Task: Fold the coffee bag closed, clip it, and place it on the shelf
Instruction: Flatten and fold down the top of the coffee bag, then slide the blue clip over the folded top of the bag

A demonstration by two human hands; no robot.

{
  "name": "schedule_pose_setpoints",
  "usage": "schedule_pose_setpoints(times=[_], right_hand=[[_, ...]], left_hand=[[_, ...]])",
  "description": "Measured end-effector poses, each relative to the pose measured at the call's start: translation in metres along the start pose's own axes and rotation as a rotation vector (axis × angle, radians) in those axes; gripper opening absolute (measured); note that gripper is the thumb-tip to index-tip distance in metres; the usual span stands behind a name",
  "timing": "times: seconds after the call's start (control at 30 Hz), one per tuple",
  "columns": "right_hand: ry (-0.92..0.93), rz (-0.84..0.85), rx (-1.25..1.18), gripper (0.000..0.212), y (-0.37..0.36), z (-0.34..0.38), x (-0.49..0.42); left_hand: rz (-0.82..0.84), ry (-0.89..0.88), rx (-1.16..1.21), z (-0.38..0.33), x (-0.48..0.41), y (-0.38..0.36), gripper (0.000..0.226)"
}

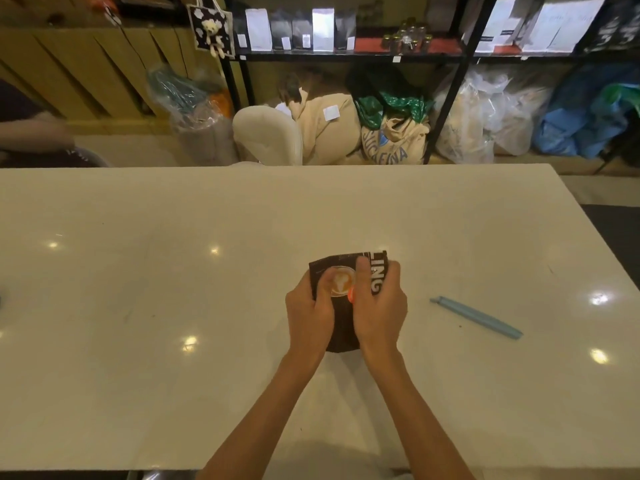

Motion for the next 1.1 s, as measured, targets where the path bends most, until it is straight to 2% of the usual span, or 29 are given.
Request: schedule_pose_setpoints(times=[0.17, 0.3, 0.4, 0.47, 0.5, 0.57, 0.67, 0.73, 0.77, 0.83, 0.9, 0.97, 1.03, 1.1], right_hand=[[-0.109, -0.119, -0.13, 0.057, -0.003, -0.016, -0.005], [-0.404, -0.135, -0.226, 0.061, -0.002, -0.035, -0.01], [-0.81, -0.003, -0.369, 0.06, -0.003, -0.047, -0.016], [-0.885, 0.139, -0.376, 0.057, 0.001, -0.048, -0.023], [-0.809, 0.179, -0.342, 0.054, 0.008, -0.05, -0.029], [-0.476, 0.188, -0.174, 0.042, 0.035, -0.052, -0.045], [0.021, 0.214, 0.324, 0.008, 0.081, -0.072, -0.059], [0.19, 0.253, 0.64, 0.029, 0.102, -0.09, -0.057], [0.217, 0.269, 0.705, 0.037, 0.108, -0.098, -0.055], [0.234, 0.259, 0.708, 0.038, 0.115, -0.102, -0.052], [0.291, 0.235, 0.662, 0.031, 0.117, -0.1, -0.053], [0.251, 0.221, 0.536, 0.025, 0.118, -0.092, -0.057], [0.088, 0.233, 0.297, 0.023, 0.116, -0.078, -0.059], [0.026, 0.315, 0.094, 0.025, 0.105, -0.054, -0.058]], left_hand=[[0.003, -0.022, -0.106, 0.017, 0.001, -0.001, 0.014], [0.084, -0.071, -0.2, 0.033, 0.001, -0.011, 0.012], [0.131, -0.14, -0.245, 0.04, -0.006, -0.017, 0.021], [0.143, -0.158, -0.243, 0.043, -0.011, -0.02, 0.023], [0.141, -0.159, -0.244, 0.043, -0.012, -0.021, 0.025], [0.132, -0.153, -0.233, 0.044, -0.011, -0.021, 0.031], [0.141, -0.136, -0.17, 0.042, -0.011, -0.019, 0.021], [0.18, -0.138, -0.128, 0.041, -0.013, -0.021, 0.029], [0.203, -0.136, -0.101, 0.041, -0.013, -0.021, 0.04], [0.241, -0.149, -0.077, 0.041, -0.014, -0.021, 0.055], [0.274, -0.222, -0.117, 0.041, -0.017, -0.02, 0.05], [0.327, -0.27, -0.156, 0.04, -0.019, -0.019, 0.043], [0.38, -0.206, -0.135, 0.039, -0.019, -0.019, 0.035], [0.432, -0.123, -0.12, 0.036, -0.019, -0.018, 0.029]])
Point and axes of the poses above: each hand's wrist, its own x-axis away from the middle knuckle, its own y-axis out of the back of the hand, z = x × y, the point moved 4 cm from there along -x, towards the middle knuckle, and after that the axes turned 6 degrees about -z, right-handed, at the moved point
